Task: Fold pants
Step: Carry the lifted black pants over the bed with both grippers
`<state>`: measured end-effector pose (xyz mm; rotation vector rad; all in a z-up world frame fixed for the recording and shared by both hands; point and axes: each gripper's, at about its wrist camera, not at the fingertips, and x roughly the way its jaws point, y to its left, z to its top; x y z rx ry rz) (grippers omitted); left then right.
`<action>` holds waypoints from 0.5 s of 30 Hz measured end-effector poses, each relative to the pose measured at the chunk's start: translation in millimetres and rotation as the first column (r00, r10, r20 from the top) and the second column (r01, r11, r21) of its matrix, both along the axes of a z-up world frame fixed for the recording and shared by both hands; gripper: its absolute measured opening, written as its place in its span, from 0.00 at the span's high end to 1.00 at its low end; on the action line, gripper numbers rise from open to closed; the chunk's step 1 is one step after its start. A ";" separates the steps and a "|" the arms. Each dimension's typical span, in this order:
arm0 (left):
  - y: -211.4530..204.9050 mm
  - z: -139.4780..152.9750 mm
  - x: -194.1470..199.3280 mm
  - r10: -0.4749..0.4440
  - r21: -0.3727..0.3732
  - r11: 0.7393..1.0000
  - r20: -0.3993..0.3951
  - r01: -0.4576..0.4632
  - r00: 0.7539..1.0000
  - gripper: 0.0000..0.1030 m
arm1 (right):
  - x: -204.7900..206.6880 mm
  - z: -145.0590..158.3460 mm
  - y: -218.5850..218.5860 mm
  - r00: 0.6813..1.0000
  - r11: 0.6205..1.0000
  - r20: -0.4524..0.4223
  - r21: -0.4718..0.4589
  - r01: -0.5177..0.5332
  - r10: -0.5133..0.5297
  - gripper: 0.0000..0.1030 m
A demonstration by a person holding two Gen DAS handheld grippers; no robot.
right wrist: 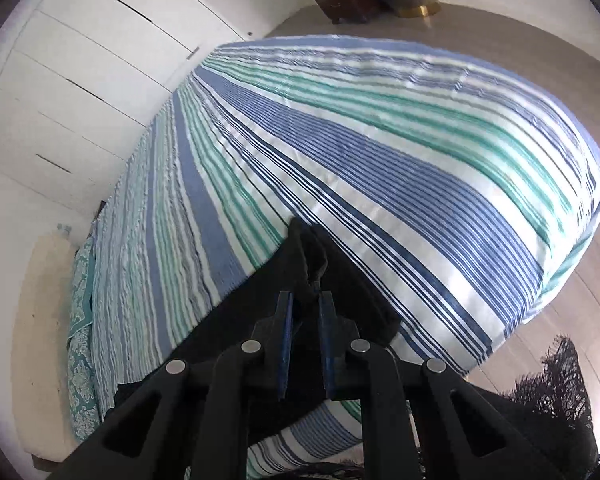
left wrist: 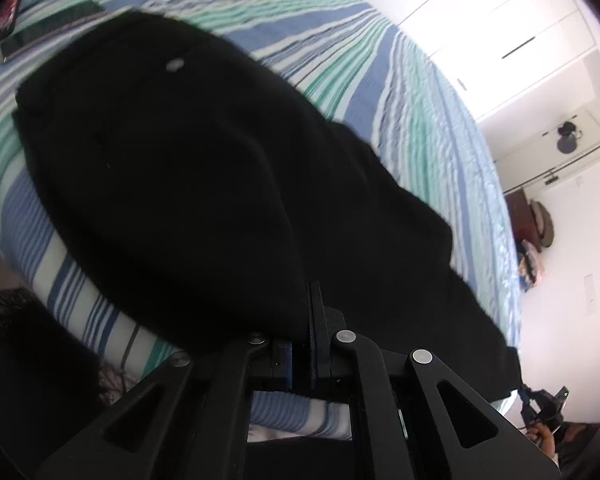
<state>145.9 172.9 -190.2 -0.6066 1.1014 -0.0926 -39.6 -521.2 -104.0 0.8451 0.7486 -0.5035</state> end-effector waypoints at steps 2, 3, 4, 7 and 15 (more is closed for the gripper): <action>-1.2 -1.1 -2.8 0.000 0.018 1.000 -0.004 0.000 1.000 0.96 | -5.0 -18.6 -2.2 0.999 1.000 -0.036 0.023 0.019 -0.018 0.88; 0.0 1.6 -1.7 0.003 0.014 1.000 0.001 -0.003 1.000 0.96 | -6.5 -24.7 -2.0 0.999 1.000 -0.050 0.020 0.022 -0.021 0.88; 0.9 5.8 -3.4 0.009 0.011 1.000 0.012 -0.009 1.000 0.96 | -7.1 -28.1 -1.5 0.998 1.000 -0.062 0.009 0.018 -0.018 0.88; 1.8 17.8 -7.8 0.022 0.029 0.999 0.054 -0.024 0.998 0.96 | -4.5 -26.9 0.9 0.998 1.000 -0.069 -0.021 -0.006 0.005 0.88; 2.9 0.8 -9.0 0.038 0.033 0.999 -0.002 -0.038 0.999 0.96 | -4.7 -34.7 -2.1 0.987 1.000 -0.159 -0.020 -0.021 0.018 0.88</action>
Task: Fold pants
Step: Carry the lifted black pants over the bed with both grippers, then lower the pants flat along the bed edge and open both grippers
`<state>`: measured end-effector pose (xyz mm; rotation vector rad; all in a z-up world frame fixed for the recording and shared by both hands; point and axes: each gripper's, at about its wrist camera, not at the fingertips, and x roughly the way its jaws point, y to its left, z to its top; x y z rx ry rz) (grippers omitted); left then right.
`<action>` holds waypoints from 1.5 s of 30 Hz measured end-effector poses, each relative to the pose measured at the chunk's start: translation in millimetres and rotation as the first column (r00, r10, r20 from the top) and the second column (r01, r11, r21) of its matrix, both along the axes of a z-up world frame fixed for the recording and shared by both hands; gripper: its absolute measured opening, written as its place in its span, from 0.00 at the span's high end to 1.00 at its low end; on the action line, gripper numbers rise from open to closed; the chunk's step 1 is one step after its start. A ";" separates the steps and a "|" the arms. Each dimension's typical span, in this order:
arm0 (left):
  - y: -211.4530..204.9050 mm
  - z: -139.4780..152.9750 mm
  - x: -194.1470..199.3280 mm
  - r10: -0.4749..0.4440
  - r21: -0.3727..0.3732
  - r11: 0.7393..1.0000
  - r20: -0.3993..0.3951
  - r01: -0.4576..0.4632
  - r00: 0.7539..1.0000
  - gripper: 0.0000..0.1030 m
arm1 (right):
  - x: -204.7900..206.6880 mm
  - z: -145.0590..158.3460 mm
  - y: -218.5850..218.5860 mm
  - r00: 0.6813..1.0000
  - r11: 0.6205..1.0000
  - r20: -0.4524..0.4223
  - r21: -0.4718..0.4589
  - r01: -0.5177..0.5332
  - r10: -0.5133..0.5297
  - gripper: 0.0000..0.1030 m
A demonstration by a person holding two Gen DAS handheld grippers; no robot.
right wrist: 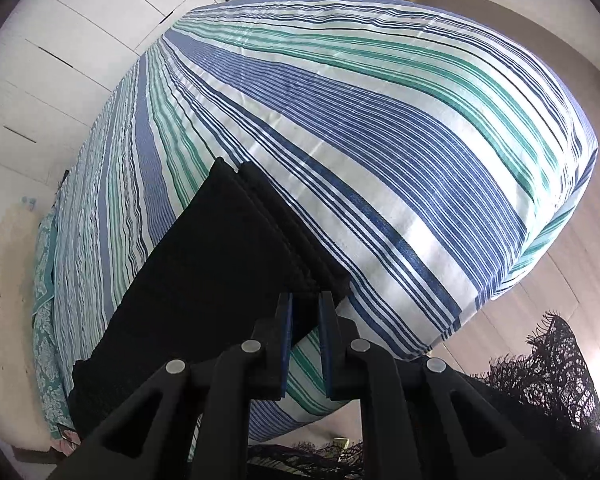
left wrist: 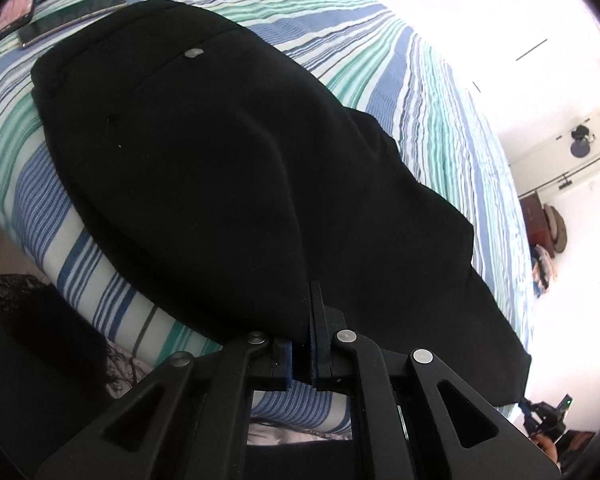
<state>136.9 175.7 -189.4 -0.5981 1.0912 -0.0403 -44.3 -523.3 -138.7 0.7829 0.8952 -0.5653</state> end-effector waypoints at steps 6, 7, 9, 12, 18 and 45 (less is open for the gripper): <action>-12.3 0.5 2.7 -0.030 0.049 0.998 -0.012 0.031 0.999 0.95 | -1.8 4.3 9.1 0.999 0.998 -0.048 -0.064 -0.004 0.001 0.88; -12.6 -1.5 1.8 -0.030 0.049 0.998 -0.015 0.031 0.999 0.95 | -2.0 3.0 8.4 0.998 0.998 -0.055 -0.061 -0.002 -0.001 0.88; -13.2 0.0 3.9 -0.027 0.053 0.998 -0.022 0.028 0.999 0.95 | -1.6 1.0 7.4 0.997 0.999 -0.070 -0.054 0.005 -0.009 0.88; -13.3 -2.2 1.4 -0.024 0.069 0.997 -0.040 0.026 0.999 0.95 | -3.4 0.8 6.6 0.997 0.999 -0.079 -0.053 0.014 -0.018 0.88; -8.9 -0.5 -16.4 -0.001 0.124 0.992 -0.082 0.011 0.997 0.65 | 2.2 0.1 7.7 0.993 0.996 -0.111 -0.084 0.030 -0.040 0.64; 14.3 4.5 58.1 -0.010 0.353 0.935 0.102 -0.027 0.995 0.59 | 464.9 -19.3 374.3 0.426 0.351 0.267 0.288 -0.891 0.864 0.14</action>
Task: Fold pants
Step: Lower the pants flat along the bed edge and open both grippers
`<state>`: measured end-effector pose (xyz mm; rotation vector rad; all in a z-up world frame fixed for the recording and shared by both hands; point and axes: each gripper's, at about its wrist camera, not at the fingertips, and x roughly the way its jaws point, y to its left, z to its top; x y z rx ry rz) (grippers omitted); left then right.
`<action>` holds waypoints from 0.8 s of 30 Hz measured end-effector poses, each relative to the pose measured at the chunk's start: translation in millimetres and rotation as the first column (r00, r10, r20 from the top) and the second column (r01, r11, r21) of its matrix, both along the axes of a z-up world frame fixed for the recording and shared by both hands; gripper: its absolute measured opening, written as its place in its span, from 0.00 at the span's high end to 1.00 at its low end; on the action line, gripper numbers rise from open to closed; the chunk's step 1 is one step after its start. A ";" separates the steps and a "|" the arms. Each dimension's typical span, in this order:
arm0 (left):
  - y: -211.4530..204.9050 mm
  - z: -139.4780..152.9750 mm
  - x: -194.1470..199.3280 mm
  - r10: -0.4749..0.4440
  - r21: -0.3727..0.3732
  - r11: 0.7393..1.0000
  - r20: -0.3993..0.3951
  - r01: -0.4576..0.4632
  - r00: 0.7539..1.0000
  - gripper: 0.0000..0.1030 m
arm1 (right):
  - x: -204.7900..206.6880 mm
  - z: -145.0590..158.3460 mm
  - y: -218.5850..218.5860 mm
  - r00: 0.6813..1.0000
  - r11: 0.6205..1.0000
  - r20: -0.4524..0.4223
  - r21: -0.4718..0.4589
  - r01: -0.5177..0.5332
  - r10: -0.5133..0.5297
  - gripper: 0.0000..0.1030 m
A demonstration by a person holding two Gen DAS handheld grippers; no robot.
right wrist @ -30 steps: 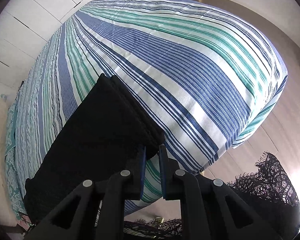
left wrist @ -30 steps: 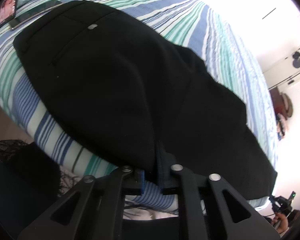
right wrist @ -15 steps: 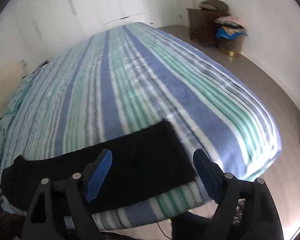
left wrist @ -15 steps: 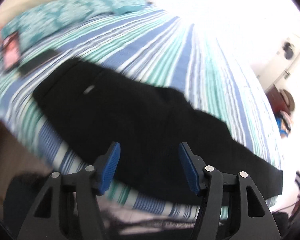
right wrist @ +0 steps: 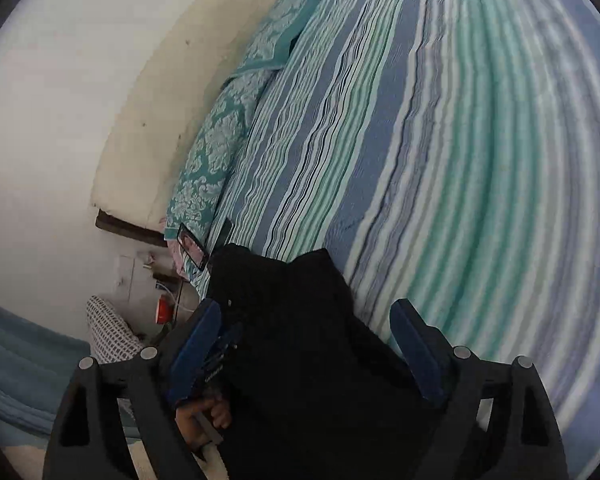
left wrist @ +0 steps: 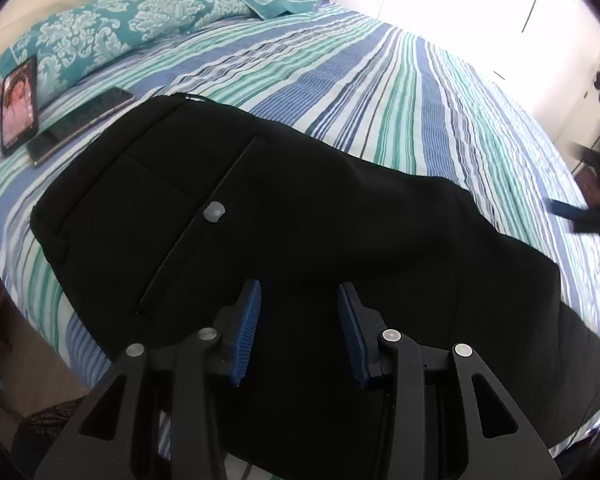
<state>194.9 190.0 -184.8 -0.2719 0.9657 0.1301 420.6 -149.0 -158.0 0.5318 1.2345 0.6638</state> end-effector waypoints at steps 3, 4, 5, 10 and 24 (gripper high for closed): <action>-7.0 -0.8 2.6 -0.012 0.048 0.999 -0.001 0.012 1.000 0.58 | 58.8 -61.4 44.5 0.983 0.994 -0.179 0.104 -0.027 0.045 0.14; -8.5 -1.2 3.4 -0.018 0.059 0.998 -0.004 0.019 1.000 0.57 | 70.9 -81.6 58.7 0.967 0.988 -0.240 0.151 -0.043 0.079 0.14; -8.6 -3.0 4.5 -0.022 0.063 0.998 -0.005 0.022 1.000 0.56 | 78.3 -99.8 72.8 0.947 0.982 -0.296 0.174 -0.076 0.126 0.14; -2.9 -4.5 3.4 -0.006 0.024 1.000 0.007 0.006 1.000 0.55 | 74.6 -123.4 121.1 0.840 0.918 -0.382 0.247 -0.311 0.387 0.14; -3.3 -4.6 0.1 -0.012 0.020 1.000 0.017 0.012 1.000 0.53 | 82.8 -95.8 125.8 0.913 0.934 -0.218 0.172 -0.313 0.346 0.14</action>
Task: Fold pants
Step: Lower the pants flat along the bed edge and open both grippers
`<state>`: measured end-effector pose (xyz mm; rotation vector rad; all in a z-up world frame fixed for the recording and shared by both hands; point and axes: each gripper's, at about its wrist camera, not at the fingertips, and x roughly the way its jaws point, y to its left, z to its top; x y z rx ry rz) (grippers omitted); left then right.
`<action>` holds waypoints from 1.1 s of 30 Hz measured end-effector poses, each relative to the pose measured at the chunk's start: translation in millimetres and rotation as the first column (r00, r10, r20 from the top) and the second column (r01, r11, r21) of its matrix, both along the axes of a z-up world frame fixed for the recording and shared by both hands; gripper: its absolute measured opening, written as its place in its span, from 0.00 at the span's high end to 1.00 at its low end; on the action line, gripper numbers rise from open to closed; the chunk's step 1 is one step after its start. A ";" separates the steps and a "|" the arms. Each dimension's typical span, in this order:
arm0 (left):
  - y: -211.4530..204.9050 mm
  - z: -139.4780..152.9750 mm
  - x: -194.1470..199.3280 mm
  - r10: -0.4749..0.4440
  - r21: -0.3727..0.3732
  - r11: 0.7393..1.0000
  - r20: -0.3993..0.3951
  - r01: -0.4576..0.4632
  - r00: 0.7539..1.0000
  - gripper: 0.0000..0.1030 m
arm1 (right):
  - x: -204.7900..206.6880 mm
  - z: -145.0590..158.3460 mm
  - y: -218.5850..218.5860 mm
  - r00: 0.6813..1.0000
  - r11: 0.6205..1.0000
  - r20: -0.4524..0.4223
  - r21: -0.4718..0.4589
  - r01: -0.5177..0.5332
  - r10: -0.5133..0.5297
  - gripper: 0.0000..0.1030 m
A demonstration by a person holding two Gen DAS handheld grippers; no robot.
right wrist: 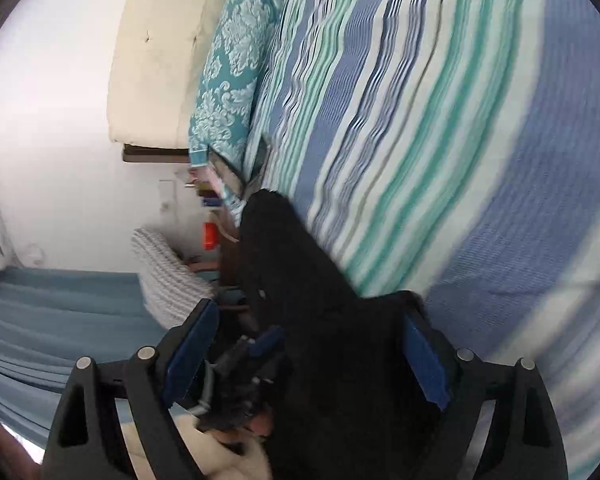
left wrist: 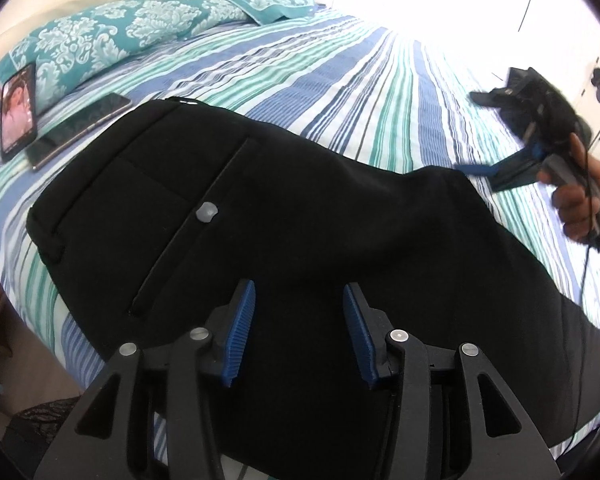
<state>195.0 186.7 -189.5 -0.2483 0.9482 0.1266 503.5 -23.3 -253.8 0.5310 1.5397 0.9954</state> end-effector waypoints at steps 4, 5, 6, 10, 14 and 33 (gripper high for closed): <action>0.7 7.0 -0.7 0.025 -0.008 1.000 0.000 -0.025 1.000 0.53 | 1.5 50.2 -86.1 0.961 0.967 0.111 -0.002 0.254 -0.252 0.13; 1.9 13.9 -1.5 0.037 -0.001 0.999 0.016 -0.037 0.999 0.51 | -8.5 58.9 -95.1 0.958 0.966 0.126 0.000 0.259 -0.257 0.11; 4.2 19.1 -1.5 0.043 0.002 0.999 0.039 -0.043 0.998 0.41 | -23.4 69.0 -102.0 0.960 0.969 0.133 0.005 0.246 -0.245 0.10; 31.5 36.2 26.0 0.034 -0.050 0.998 0.129 -0.028 0.991 0.34 | -109.1 83.6 -109.6 0.974 0.981 0.115 0.046 0.191 -0.195 0.07; 56.1 6.4 92.1 0.034 0.131 0.991 -0.075 -0.024 0.997 0.45 | -203.1 72.6 -122.9 0.976 0.981 0.098 0.032 0.193 -0.195 0.07; -48.4 58.9 -11.3 -0.097 -0.038 0.995 0.024 0.097 0.995 0.29 | -359.9 83.1 -159.4 0.697 0.637 0.683 -0.441 0.632 -0.219 0.00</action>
